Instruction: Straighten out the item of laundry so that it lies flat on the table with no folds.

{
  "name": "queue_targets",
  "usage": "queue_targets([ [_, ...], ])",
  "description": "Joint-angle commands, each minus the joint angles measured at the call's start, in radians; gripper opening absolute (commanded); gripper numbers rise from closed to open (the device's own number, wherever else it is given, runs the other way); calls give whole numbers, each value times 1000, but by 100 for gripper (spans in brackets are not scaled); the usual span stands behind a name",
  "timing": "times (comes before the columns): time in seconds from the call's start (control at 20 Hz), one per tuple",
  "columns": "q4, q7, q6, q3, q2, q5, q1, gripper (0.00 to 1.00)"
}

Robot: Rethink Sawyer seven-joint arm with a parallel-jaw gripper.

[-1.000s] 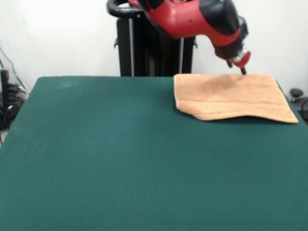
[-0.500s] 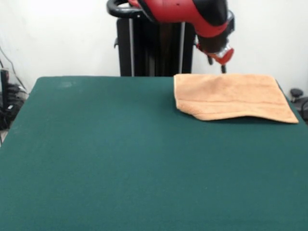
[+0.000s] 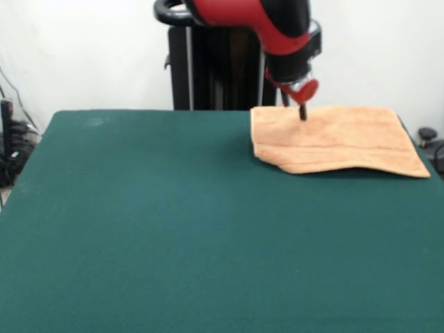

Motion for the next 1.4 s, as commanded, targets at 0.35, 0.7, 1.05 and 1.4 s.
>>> queue_targets([
  [0.35,-178,119,-205,186,213,33,-121,100],
  [0.7,-118,213,-241,213,197,81,-80,100],
  [1.05,-172,206,-207,108,154,124,76,100],
  [1.4,-251,203,-217,-134,136,199,289,0],
])
